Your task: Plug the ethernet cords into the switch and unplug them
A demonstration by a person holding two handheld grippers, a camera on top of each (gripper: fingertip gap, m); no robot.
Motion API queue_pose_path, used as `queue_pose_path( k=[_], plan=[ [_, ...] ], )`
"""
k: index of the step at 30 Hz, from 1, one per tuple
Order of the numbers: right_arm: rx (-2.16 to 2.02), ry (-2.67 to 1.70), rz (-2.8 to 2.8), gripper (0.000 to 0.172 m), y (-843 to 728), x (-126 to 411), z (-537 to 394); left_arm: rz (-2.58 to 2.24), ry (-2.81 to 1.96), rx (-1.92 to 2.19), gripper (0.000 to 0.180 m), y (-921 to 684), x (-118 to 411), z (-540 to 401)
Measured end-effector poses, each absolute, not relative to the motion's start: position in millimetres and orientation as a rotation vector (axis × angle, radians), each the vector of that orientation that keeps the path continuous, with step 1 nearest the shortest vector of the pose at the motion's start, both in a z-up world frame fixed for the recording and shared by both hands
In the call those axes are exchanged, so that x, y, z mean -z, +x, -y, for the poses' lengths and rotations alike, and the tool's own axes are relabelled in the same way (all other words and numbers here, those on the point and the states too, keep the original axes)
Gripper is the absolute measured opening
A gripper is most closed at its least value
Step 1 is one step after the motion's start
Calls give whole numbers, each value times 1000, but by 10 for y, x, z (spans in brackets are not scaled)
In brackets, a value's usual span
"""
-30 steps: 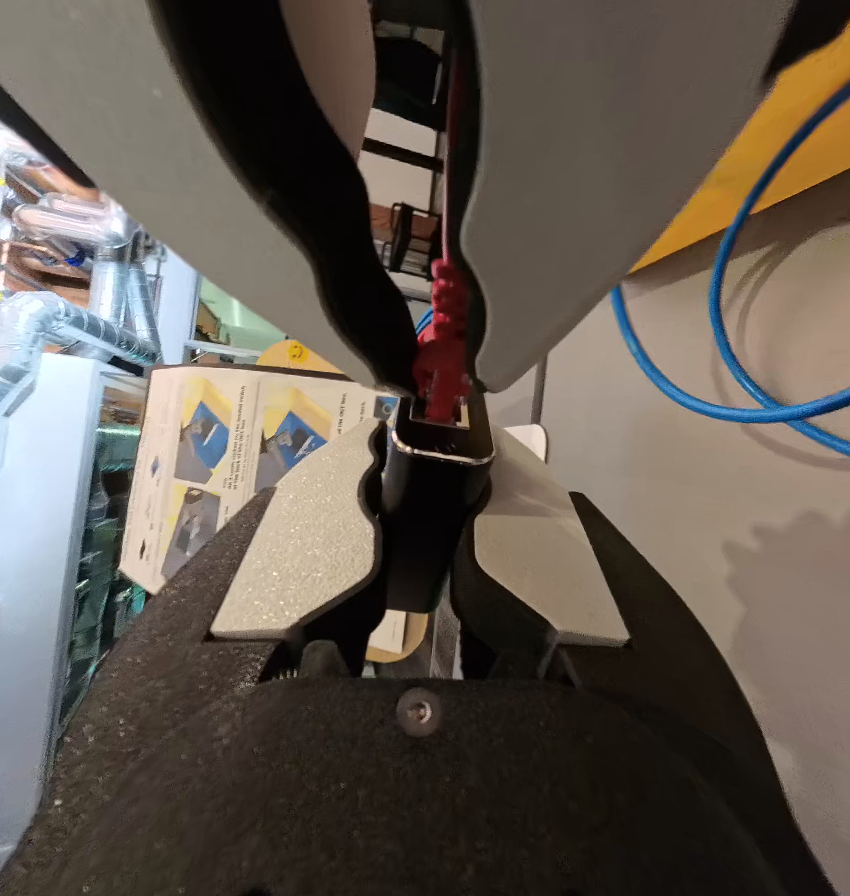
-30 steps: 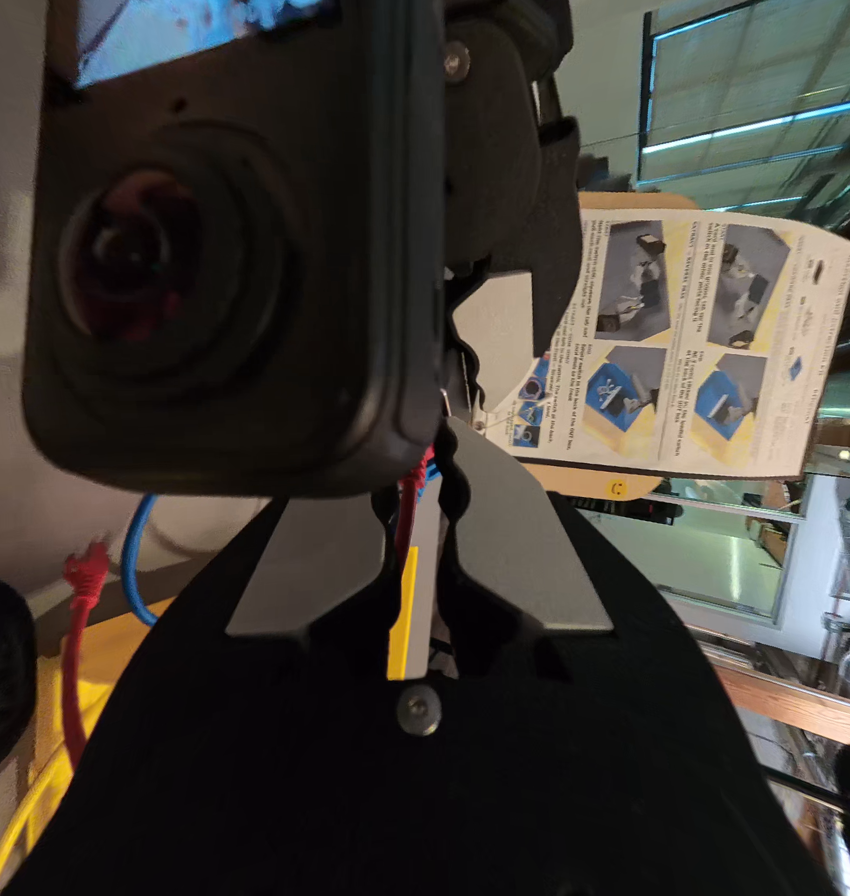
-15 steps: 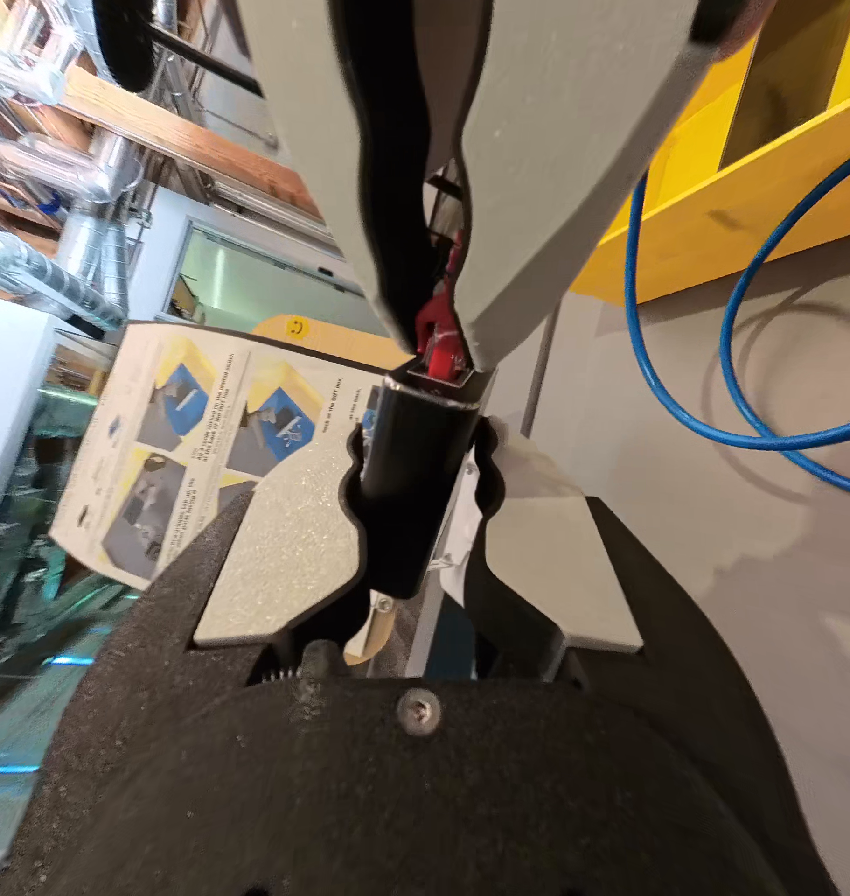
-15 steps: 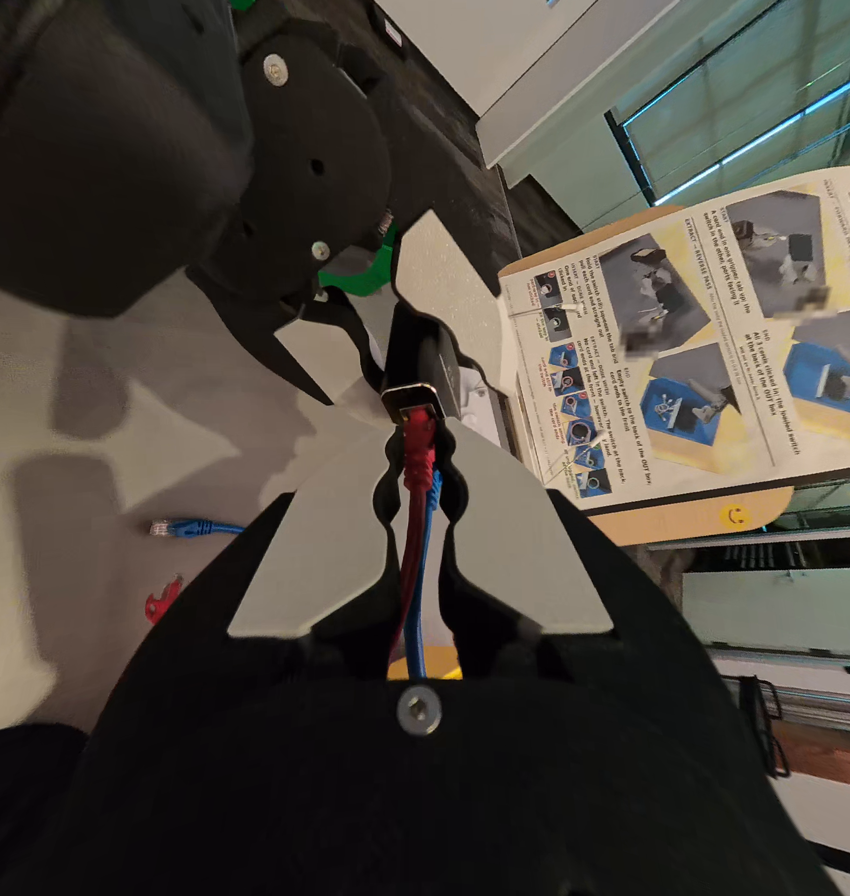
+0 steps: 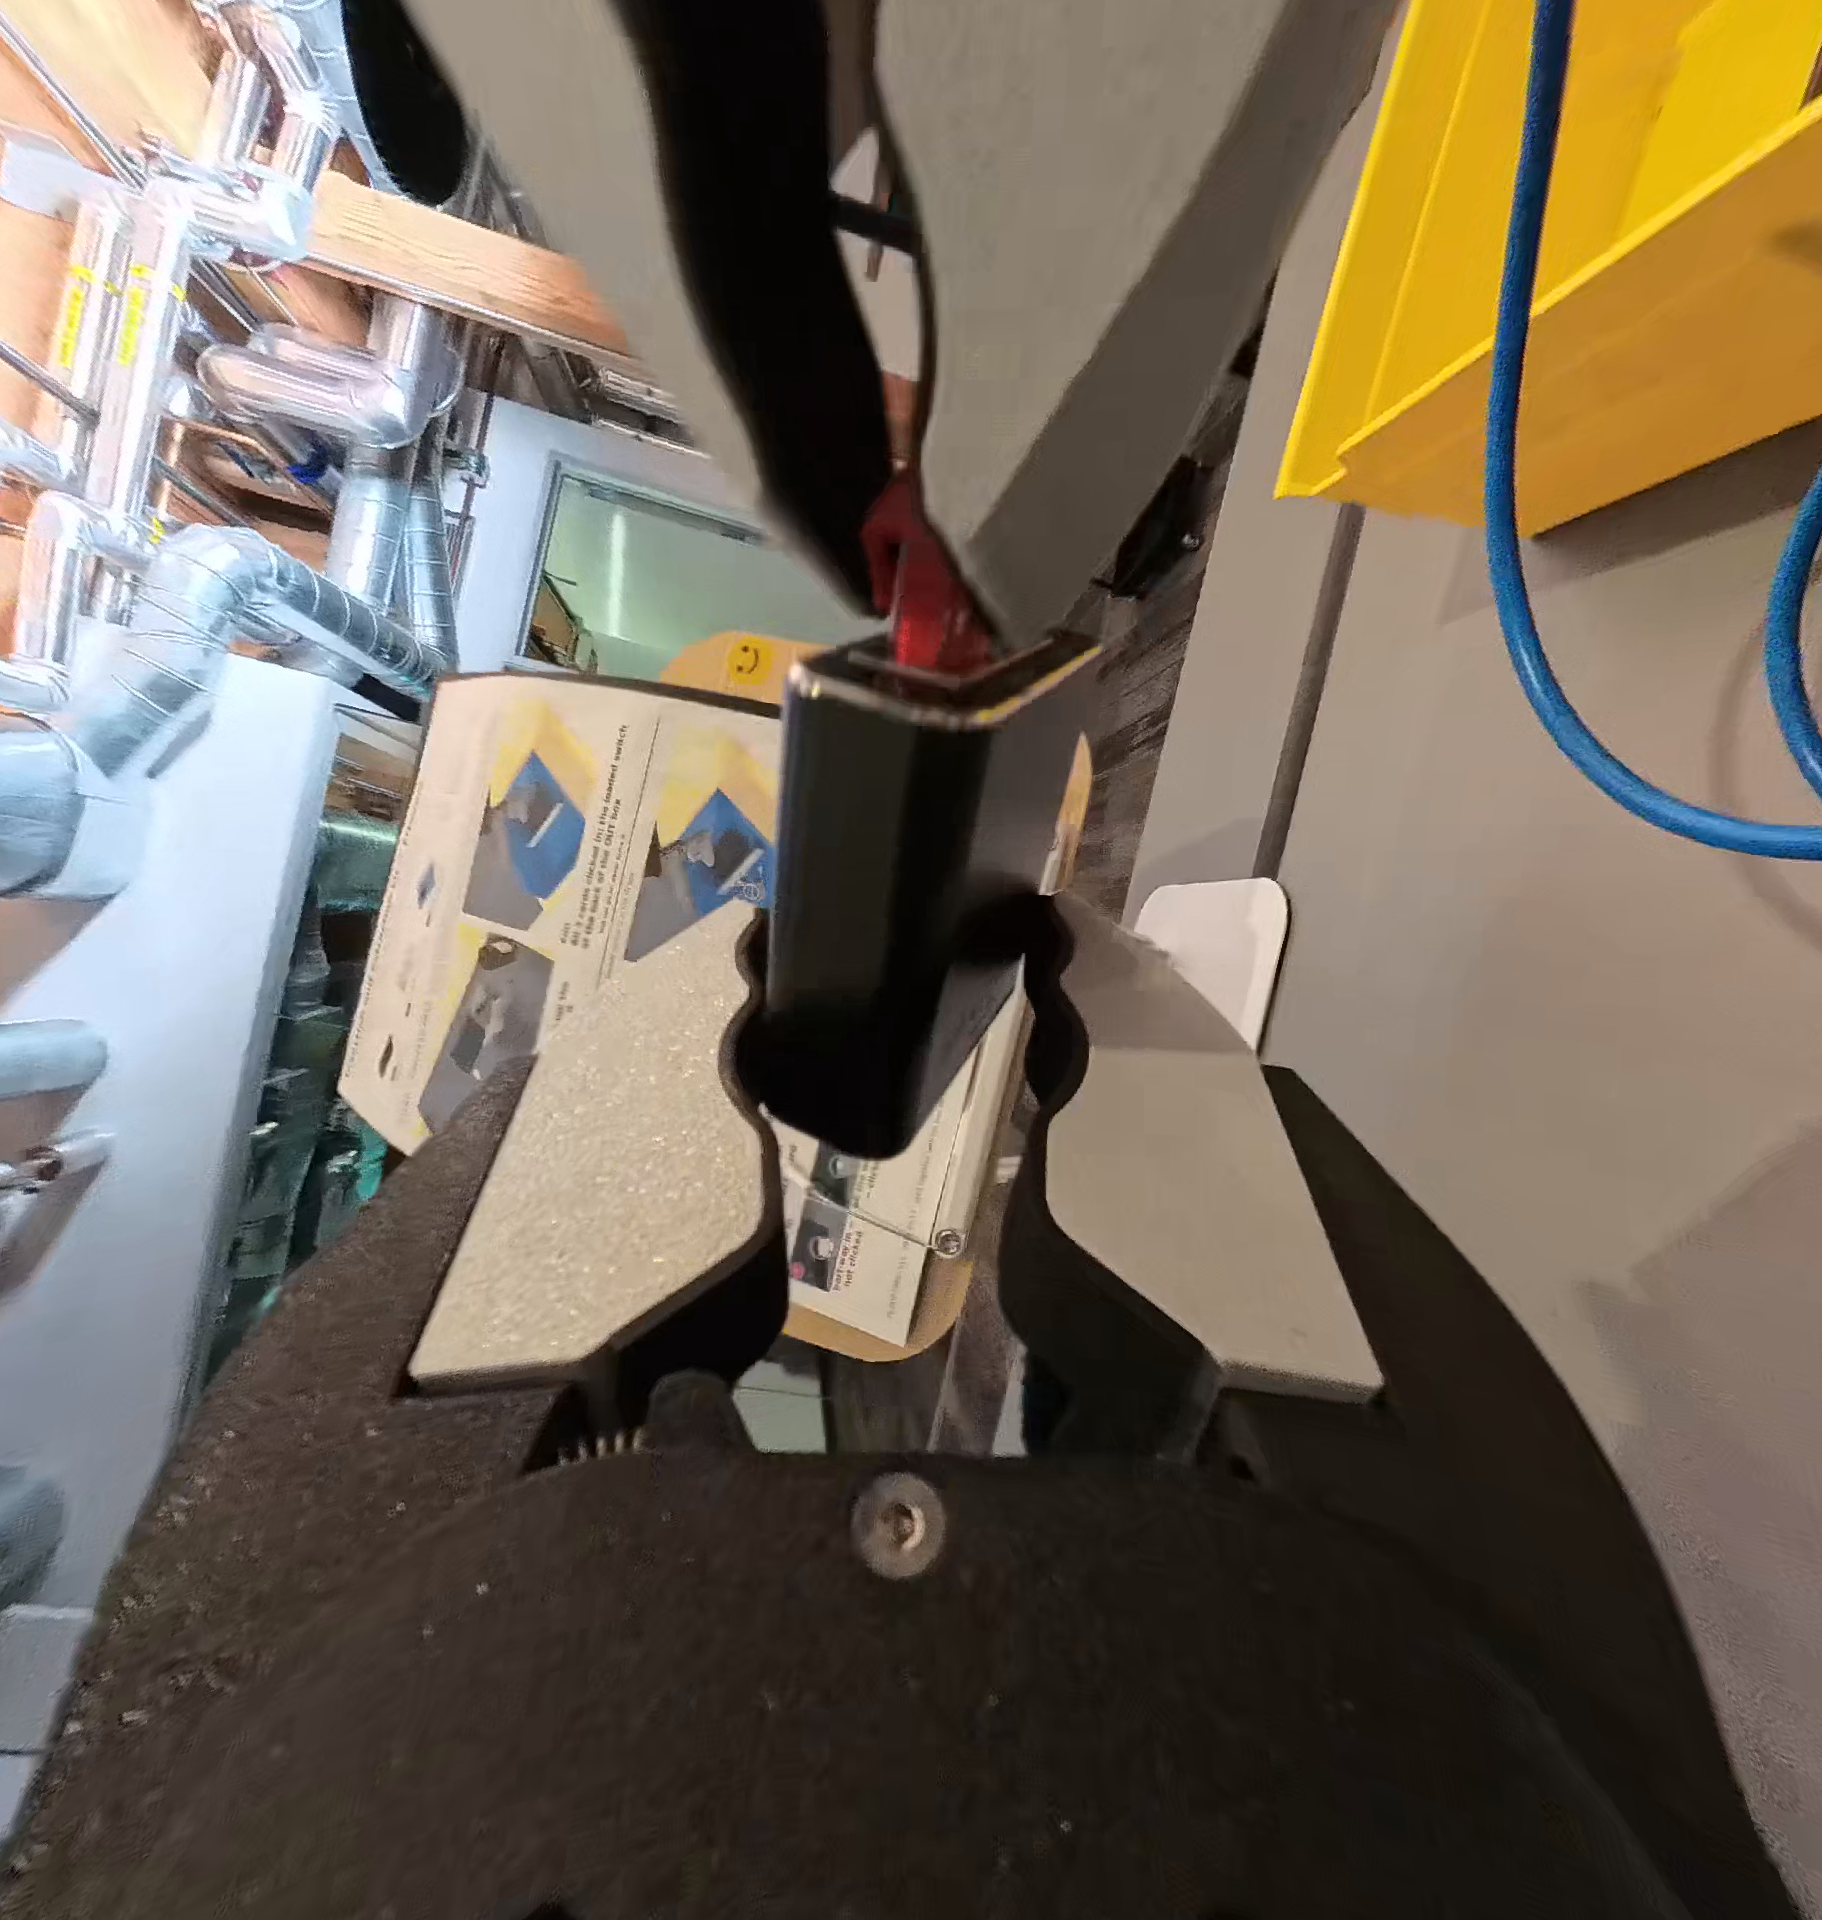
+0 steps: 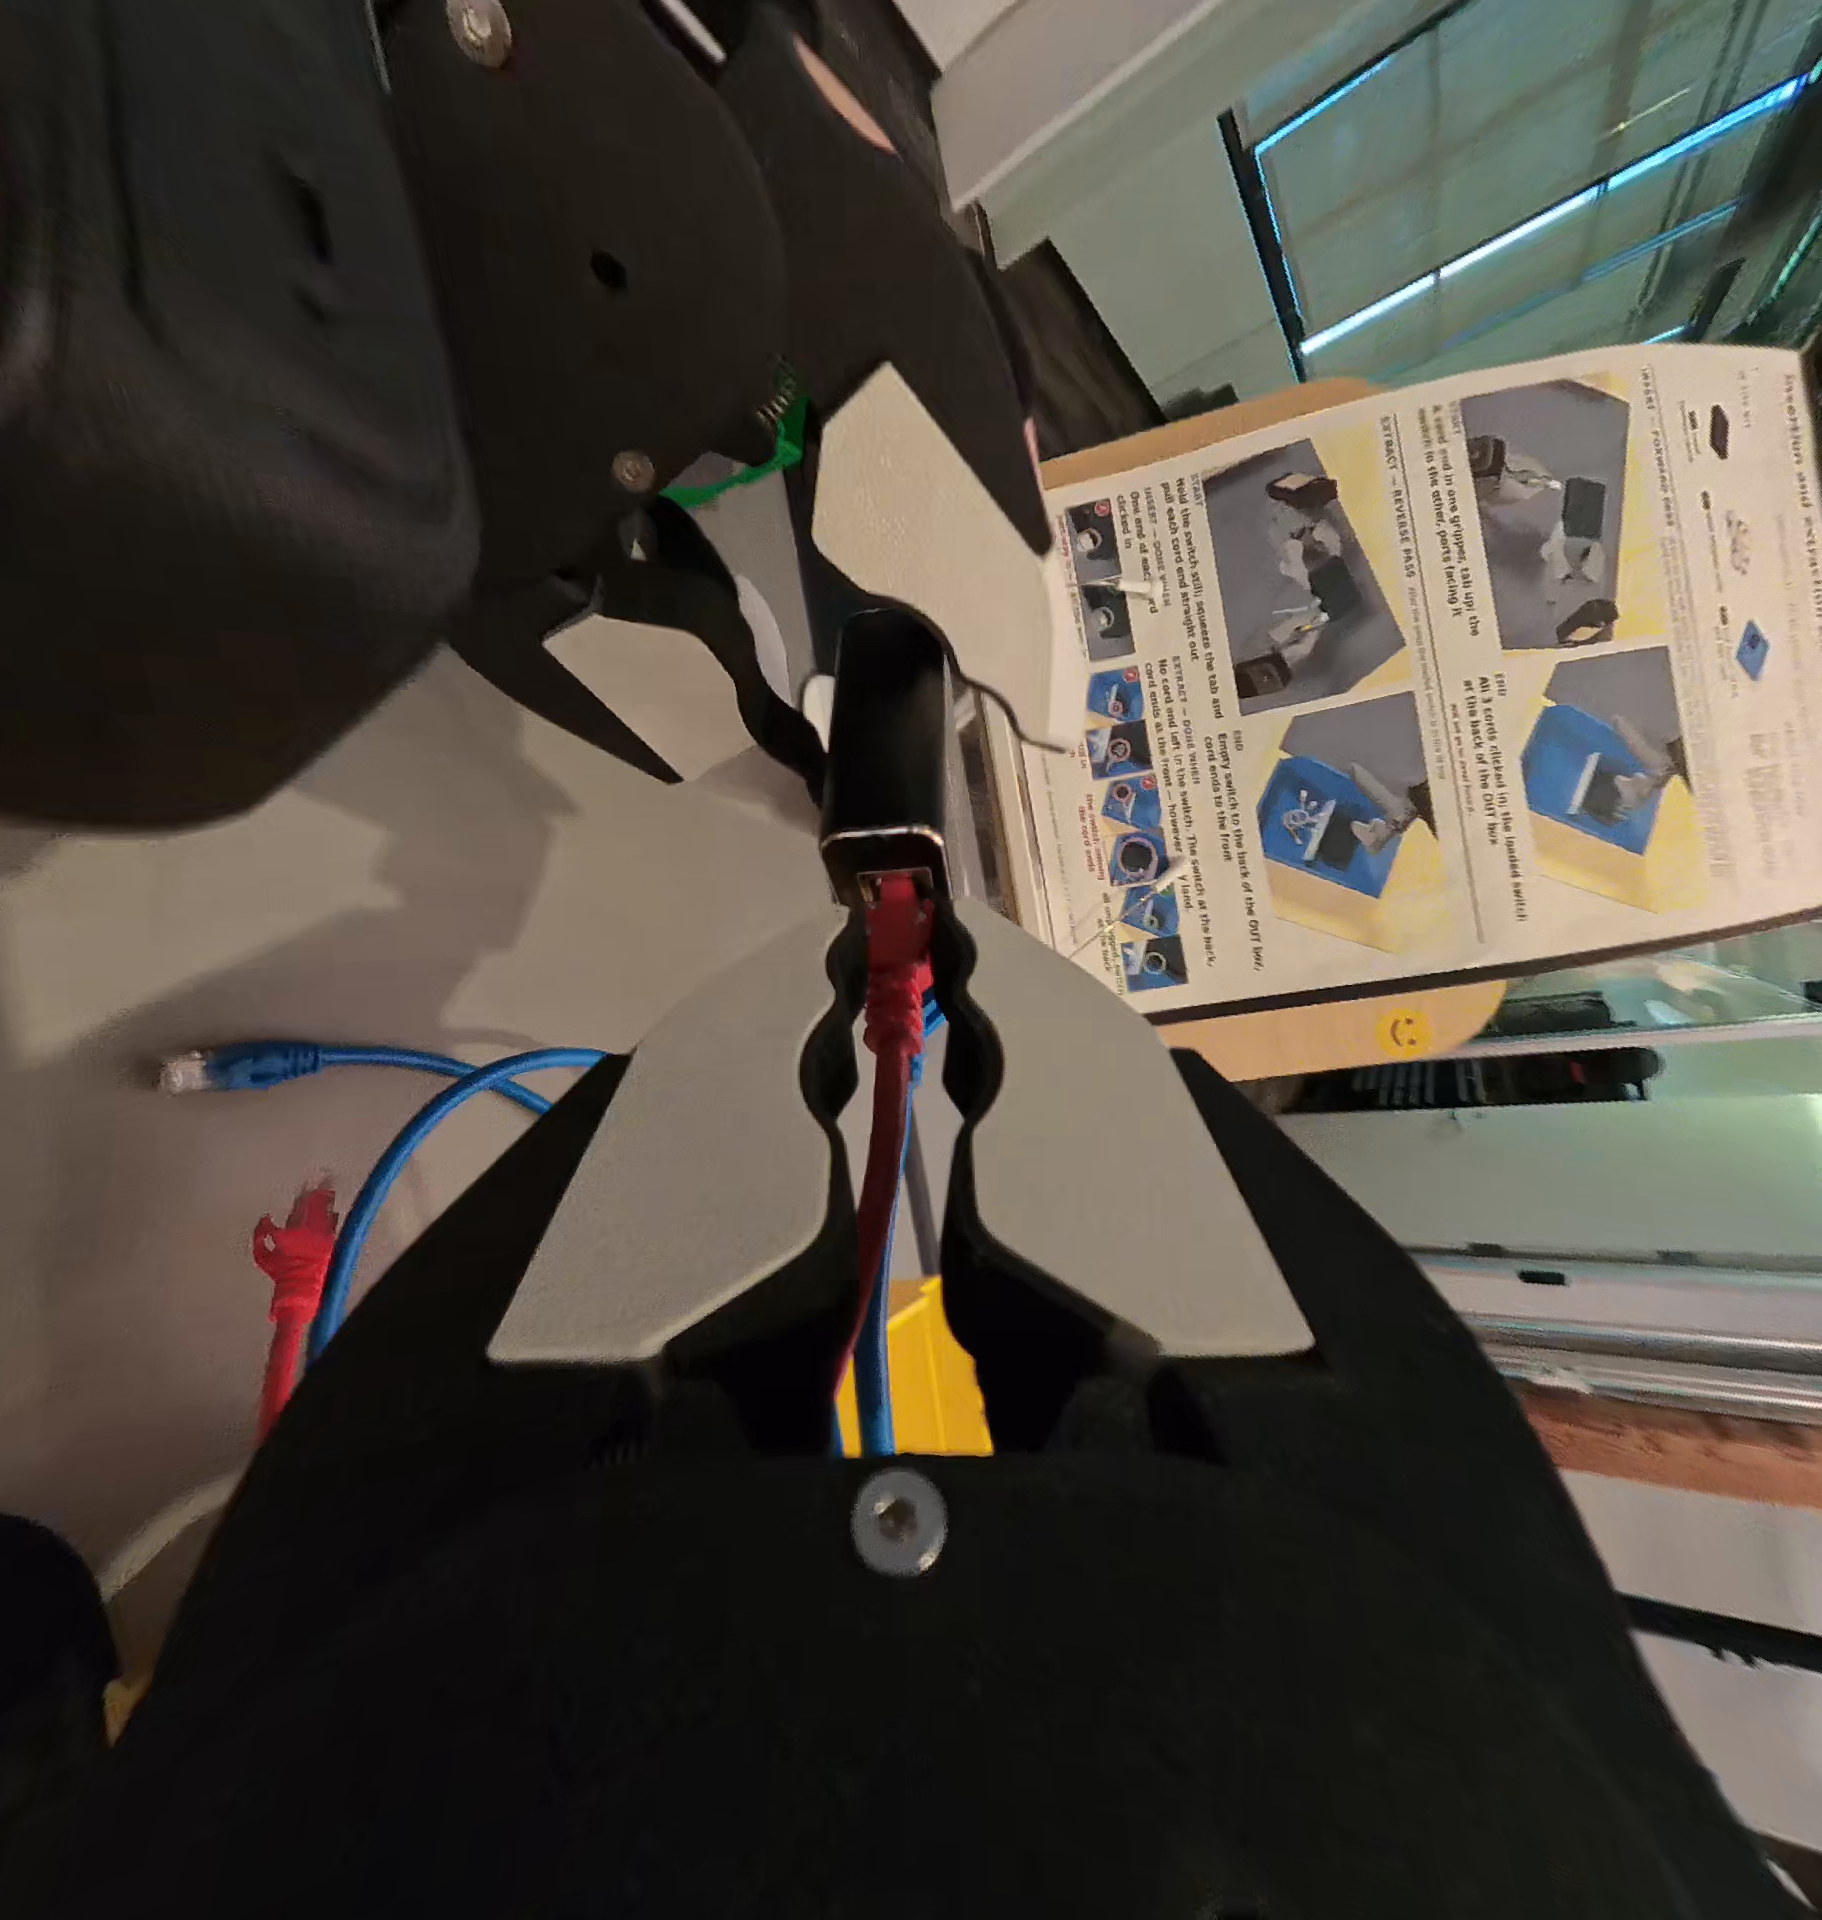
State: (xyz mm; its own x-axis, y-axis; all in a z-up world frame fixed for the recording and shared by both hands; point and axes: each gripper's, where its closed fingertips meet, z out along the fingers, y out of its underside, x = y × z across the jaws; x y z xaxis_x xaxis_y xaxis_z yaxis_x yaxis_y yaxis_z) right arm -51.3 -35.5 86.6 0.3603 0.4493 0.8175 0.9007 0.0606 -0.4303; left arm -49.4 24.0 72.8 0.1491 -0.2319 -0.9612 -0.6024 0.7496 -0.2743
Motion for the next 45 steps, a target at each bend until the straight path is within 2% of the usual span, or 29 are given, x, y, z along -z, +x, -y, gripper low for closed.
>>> queue_pose_path(
  k=[3,14,20,25,28,31,35,41,45],
  plan=[
    [583,-1560,1269,13,-559,-848,336,-1434,-675,-343,46,-450,-737,-146],
    [589,-1331,1440,13,-699,-802,447,-1432,-604,-324,28,-381,-694,-41],
    [545,-1392,1363,13,-723,-832,369,-1392,-631,-381,36,-399,-750,-108],
    [511,-1456,1327,14,-799,-800,314,-1394,-662,-342,27,-411,-698,-191],
    [368,-1367,1335,15,-934,-959,500,-1339,-599,-329,27,-462,-809,-174],
    [241,-1167,1278,15,-1001,-1372,883,-1334,-593,-262,27,-503,-871,-146],
    [391,-1056,1143,11,-669,-1731,1032,-1376,-530,-162,27,-511,-910,14],
    [510,-1199,1479,22,-745,-1313,958,-1416,-526,24,26,-457,-924,221],
    [493,-1274,1560,26,-869,-1288,1036,-1446,-542,60,26,-430,-898,259]
  ],
)
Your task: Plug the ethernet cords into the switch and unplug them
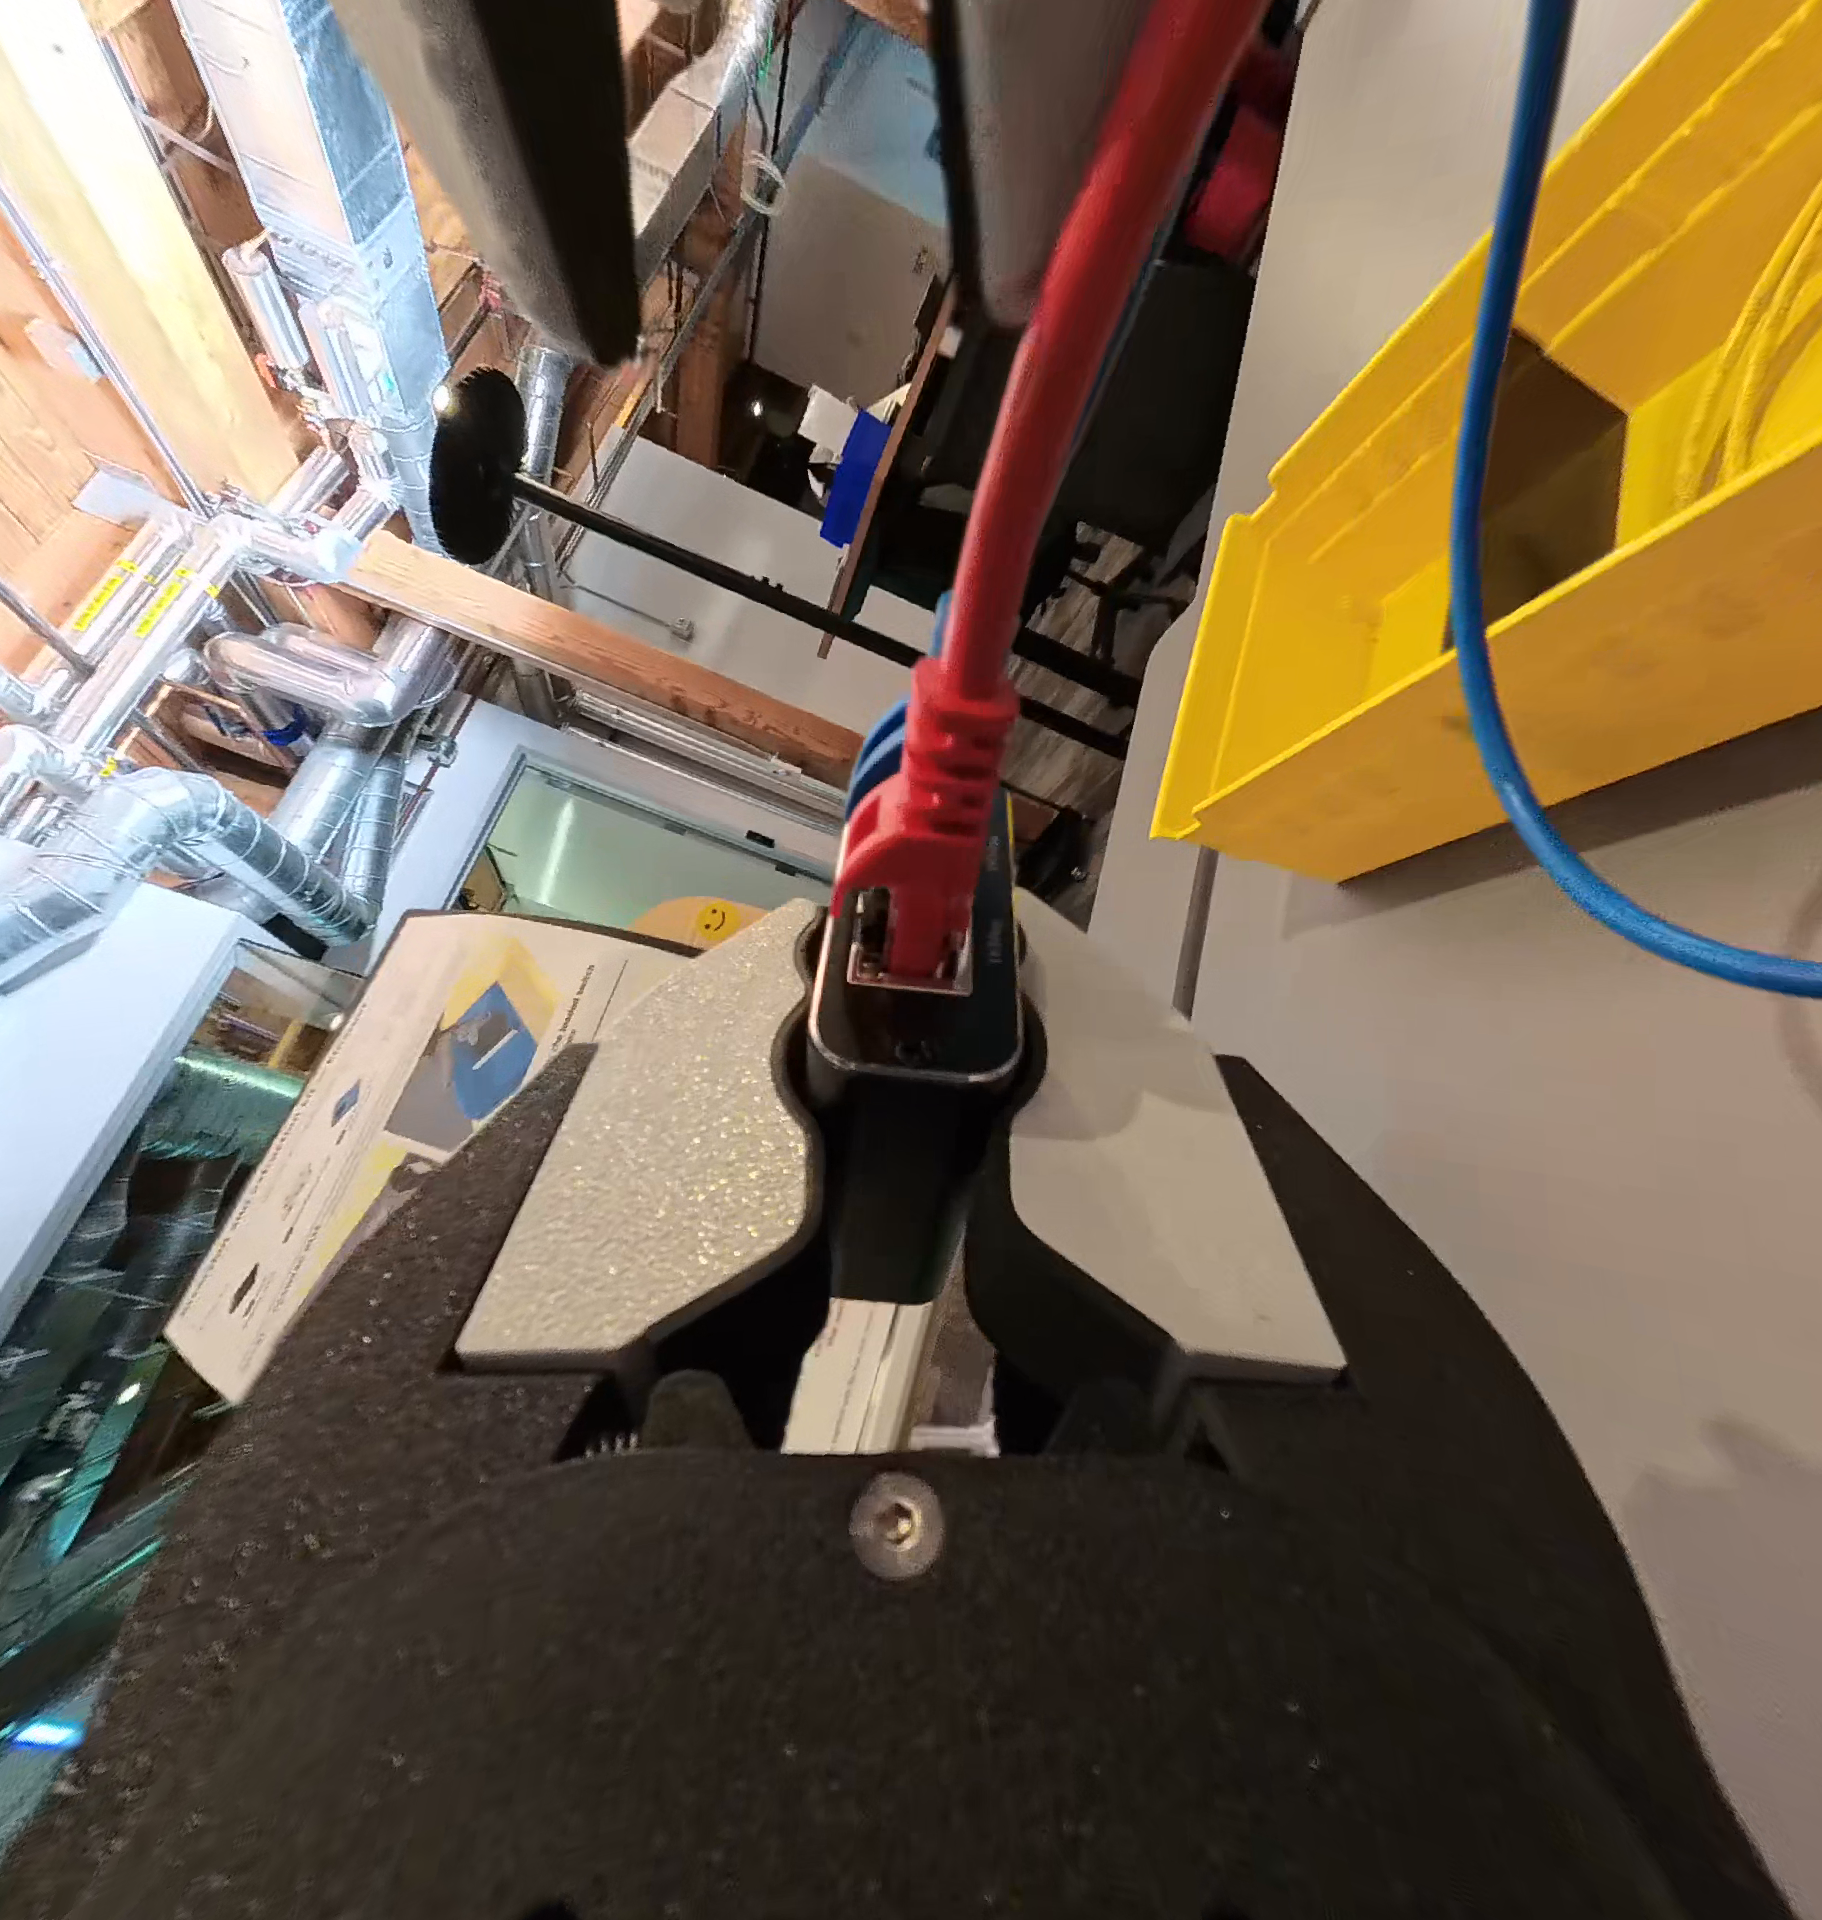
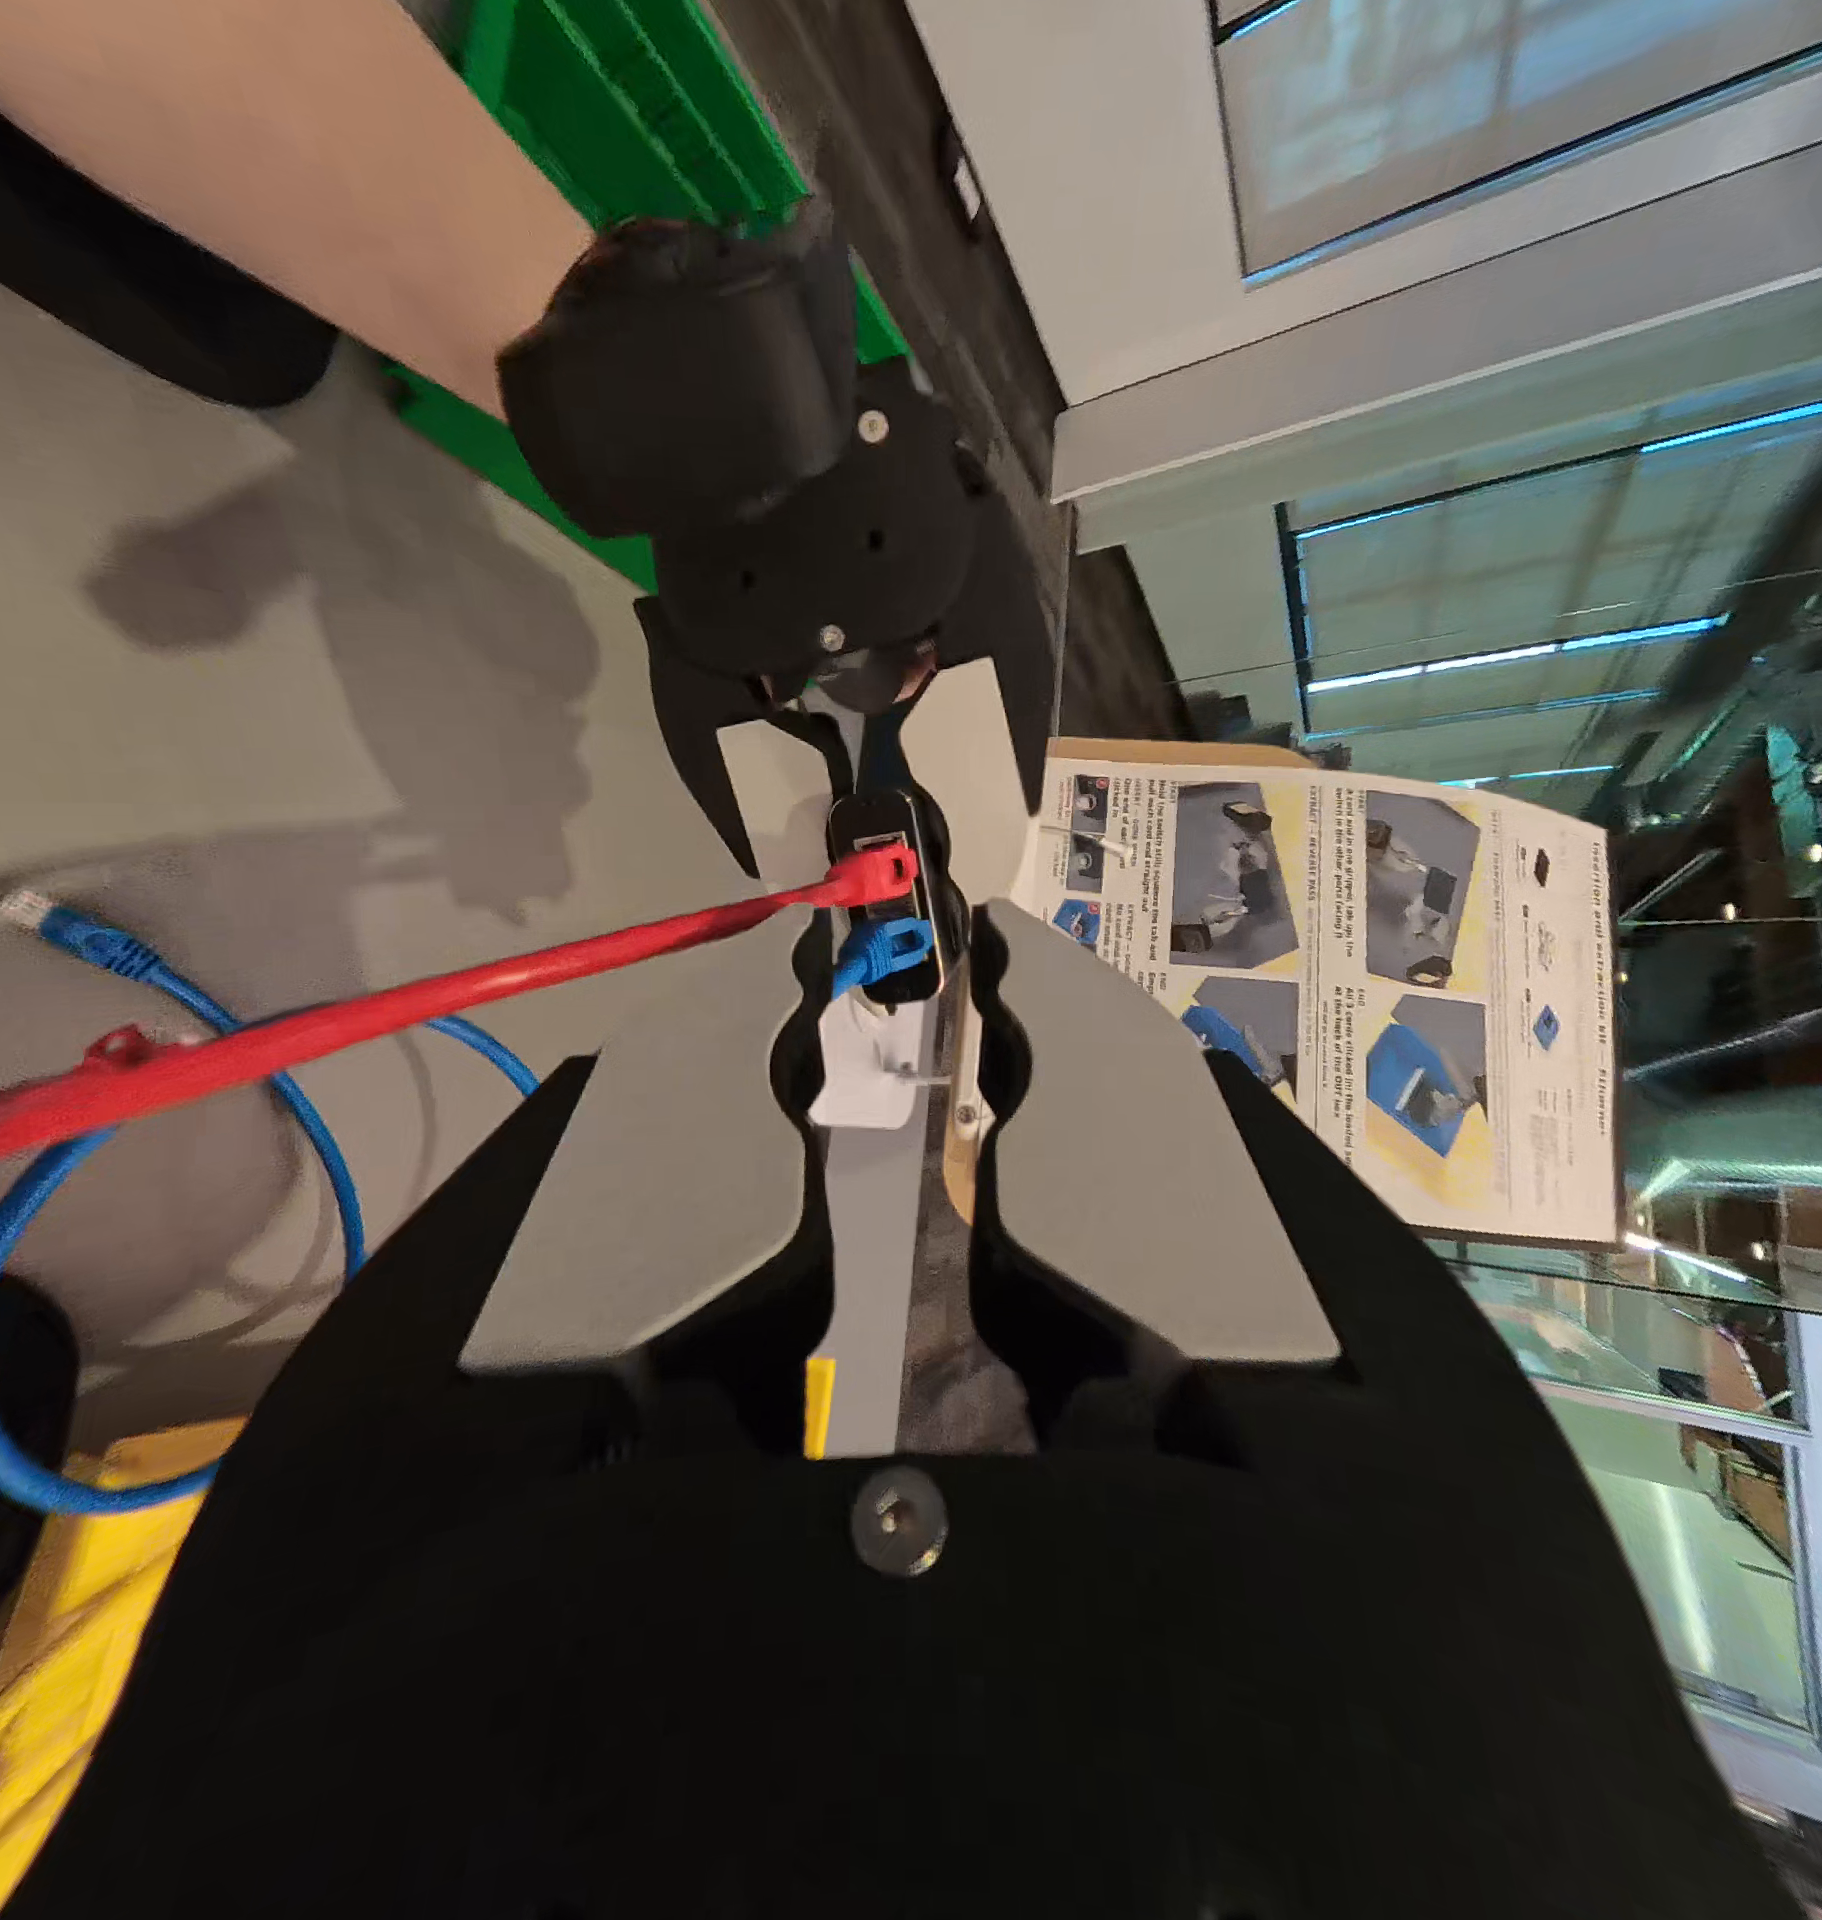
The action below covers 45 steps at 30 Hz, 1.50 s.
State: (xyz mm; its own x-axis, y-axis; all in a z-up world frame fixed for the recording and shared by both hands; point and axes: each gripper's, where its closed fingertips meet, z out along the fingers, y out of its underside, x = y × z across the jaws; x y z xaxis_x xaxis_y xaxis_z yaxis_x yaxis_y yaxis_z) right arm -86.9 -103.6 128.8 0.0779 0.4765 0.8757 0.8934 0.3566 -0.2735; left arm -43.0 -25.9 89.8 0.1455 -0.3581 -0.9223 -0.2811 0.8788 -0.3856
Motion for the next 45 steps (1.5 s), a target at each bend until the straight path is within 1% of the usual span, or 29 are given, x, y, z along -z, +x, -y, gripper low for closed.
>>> queue_pose_path(
  k=[3,6,8,9,12,14,15,16,18,20,21,24,26,28,31,37,39,43,45],
  plan=[
    [577,-1315,1619,28,-834,-1283,1063,-1443,-542,102,27,-429,-931,321],
    [482,-1337,1648,33,-875,-1366,1236,-1436,-535,129,26,-455,-978,361],
    [405,-1397,1632,49,-869,-1428,1325,-1430,-541,175,27,-478,-1021,390],
    [412,-1416,1612,53,-870,-1455,1318,-1428,-547,200,27,-491,-1044,403],
    [544,-1415,1685,59,-931,-1340,1323,-1451,-566,216,26,-502,-1050,427],
    [541,-1410,1743,63,-1058,-1252,1400,-1466,-551,191,26,-489,-1031,448],
    [557,-1401,1734,62,-1093,-1260,1375,-1470,-551,213,26,-479,-1029,480],
    [634,-1420,1694,59,-1042,-1287,1278,-1469,-548,252,26,-474,-1043,529],
    [801,-1467,1624,59,-882,-1318,1093,-1475,-544,294,28,-470,-1064,611],
    [770,-1443,1643,50,-967,-1261,1083,-1498,-533,260,28,-462,-1048,654],
    [736,-1418,1666,42,-1046,-1224,1104,-1515,-527,249,29,-453,-1028,679],
    [783,-1369,1656,28,-1082,-1225,1041,-1518,-518,268,29,-441,-1033,735],
    [834,-1369,1613,27,-1035,-1253,977,-1505,-518,248,29,-462,-1059,711],
    [847,-1317,1620,17,-1064,-1241,979,-1503,-519,230,28,-483,-1072,690],
    [913,-1254,1616,15,-1062,-1229,956,-1507,-517,201,28,-494,-1067,666],
    [902,-1296,1622,14,-1000,-1142,950,-1532,-506,147,28,-448,-988,656],
    [899,-1269,1600,14,-1001,-1176,948,-1472,-491,111,25,-440,-1044,637],
    [898,-1248,1554,12,-981,-1199,947,-1340,-439,25,35,-420,-1170,643],
    [896,-1249,1540,13,-944,-1178,919,-1300,-447,-38,33,-401,-1182,595]
  ],
)
